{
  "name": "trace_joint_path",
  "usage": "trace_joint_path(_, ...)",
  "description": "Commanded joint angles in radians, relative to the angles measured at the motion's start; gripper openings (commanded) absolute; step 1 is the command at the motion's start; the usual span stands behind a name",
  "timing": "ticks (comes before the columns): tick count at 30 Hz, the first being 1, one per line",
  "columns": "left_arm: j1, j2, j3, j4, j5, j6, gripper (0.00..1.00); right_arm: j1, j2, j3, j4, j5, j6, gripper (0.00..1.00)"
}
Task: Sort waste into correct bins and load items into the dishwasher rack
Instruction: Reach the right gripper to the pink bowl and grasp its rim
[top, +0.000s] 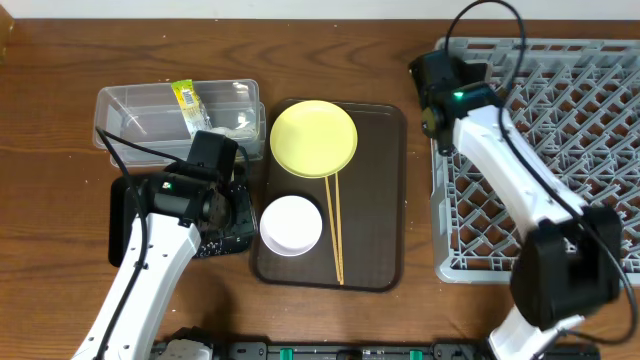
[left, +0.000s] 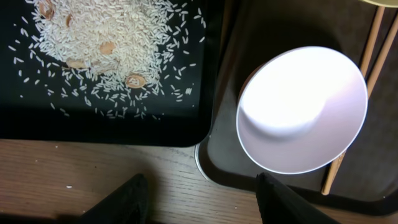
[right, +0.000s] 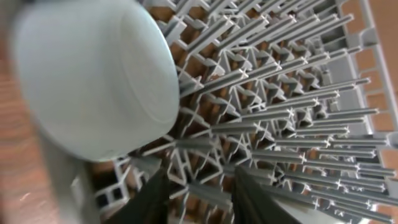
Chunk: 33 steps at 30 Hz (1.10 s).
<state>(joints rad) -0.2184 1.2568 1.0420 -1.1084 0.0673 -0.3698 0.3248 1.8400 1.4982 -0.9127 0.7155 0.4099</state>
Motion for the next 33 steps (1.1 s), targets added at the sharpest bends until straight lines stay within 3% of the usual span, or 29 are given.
trace_joint_path(1,0.005,0.004,0.007,-0.013,-0.027,-0.005,0.58,0.016,-0.105,0.003,-0.012,-0.151,0.005,0.34)
trace_joint_path(7,0.042,-0.007,0.007,-0.039,-0.061,-0.010,0.59,0.037,-0.202,0.003,-0.013,-0.677,-0.190,0.43)
trace_joint_path(10,0.114,-0.031,0.007,-0.048,-0.061,-0.022,0.59,0.066,-0.204,0.003,-0.014,-0.851,-0.227,0.44)
trace_joint_path(12,0.183,-0.050,0.007,-0.058,-0.061,-0.047,0.68,0.094,-0.198,0.002,-0.025,-0.908,-0.234,0.43)
trace_joint_path(17,0.344,-0.079,0.007,-0.078,-0.056,-0.051,0.79,0.206,-0.165,-0.013,-0.026,-0.933,-0.231,0.44)
trace_joint_path(21,0.413,-0.079,0.007,-0.103,-0.056,-0.051,0.80,0.304,-0.107,-0.014,-0.026,-0.932,-0.206,0.44)
trace_joint_path(33,0.426,-0.079,0.007,-0.110,-0.056,-0.051,0.80,0.465,0.145,-0.014,-0.013,-0.918,-0.075,0.42)
